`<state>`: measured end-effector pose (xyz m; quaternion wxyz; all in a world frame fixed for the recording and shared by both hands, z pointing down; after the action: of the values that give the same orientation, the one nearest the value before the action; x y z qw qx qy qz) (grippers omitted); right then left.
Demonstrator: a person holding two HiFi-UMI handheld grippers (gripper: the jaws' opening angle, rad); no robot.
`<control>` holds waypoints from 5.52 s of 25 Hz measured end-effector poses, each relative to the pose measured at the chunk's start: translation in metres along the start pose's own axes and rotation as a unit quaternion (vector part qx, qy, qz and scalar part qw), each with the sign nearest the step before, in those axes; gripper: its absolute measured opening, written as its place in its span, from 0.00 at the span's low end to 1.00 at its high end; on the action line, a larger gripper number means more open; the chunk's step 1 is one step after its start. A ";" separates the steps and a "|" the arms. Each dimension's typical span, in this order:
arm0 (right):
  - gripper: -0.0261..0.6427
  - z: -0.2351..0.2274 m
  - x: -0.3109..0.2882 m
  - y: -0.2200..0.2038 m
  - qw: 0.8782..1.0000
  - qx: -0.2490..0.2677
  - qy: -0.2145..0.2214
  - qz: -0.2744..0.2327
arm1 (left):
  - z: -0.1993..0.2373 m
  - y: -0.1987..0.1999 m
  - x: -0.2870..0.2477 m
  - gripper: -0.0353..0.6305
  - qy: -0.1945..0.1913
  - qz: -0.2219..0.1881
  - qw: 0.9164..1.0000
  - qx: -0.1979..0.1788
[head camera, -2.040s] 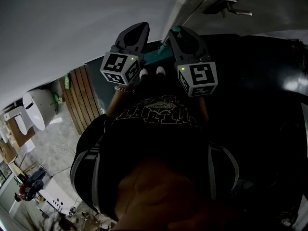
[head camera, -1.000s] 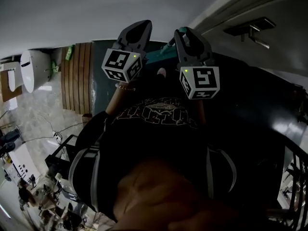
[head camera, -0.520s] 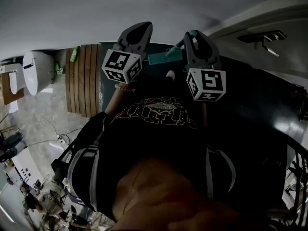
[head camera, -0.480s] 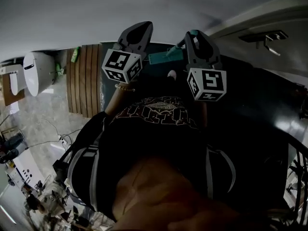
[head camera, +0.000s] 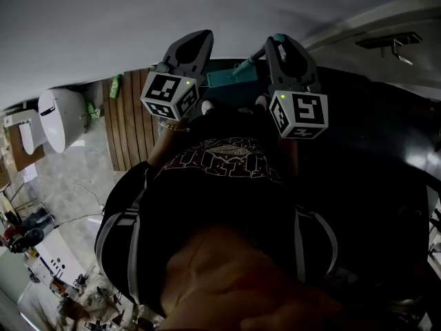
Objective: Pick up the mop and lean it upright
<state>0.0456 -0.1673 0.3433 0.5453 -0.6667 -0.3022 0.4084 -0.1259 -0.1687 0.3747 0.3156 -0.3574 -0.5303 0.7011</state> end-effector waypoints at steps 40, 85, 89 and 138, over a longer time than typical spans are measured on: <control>0.19 0.080 -0.053 0.003 0.998 0.039 0.049 0.031 | 0.063 0.006 0.059 0.11 0.059 -0.021 0.998 0.023; 0.19 0.263 -0.152 -0.082 0.997 -0.007 0.001 0.080 | 0.227 0.002 0.182 0.11 0.028 -0.001 0.999 0.017; 0.19 0.261 -0.159 -0.082 0.997 -0.006 0.001 0.080 | 0.230 0.001 0.181 0.11 0.027 -0.002 0.999 0.018; 0.20 0.248 -0.270 -0.063 0.997 0.013 -0.001 0.082 | 0.248 0.014 0.166 0.11 0.017 -0.013 0.999 0.033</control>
<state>-0.2991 -0.2627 0.4451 0.5186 -0.6818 -0.2412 0.4562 -0.4250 -0.1642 0.3790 0.3455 -0.3516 -0.5061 0.7077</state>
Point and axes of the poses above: the fingertips, and each gripper's own axes: x backward along the fingers, z to its left, y out of its top, the point moved 4 cm from there along x, backward along the fingers, and after that the axes turned 2 degrees about -x, right-handed, at the moved point
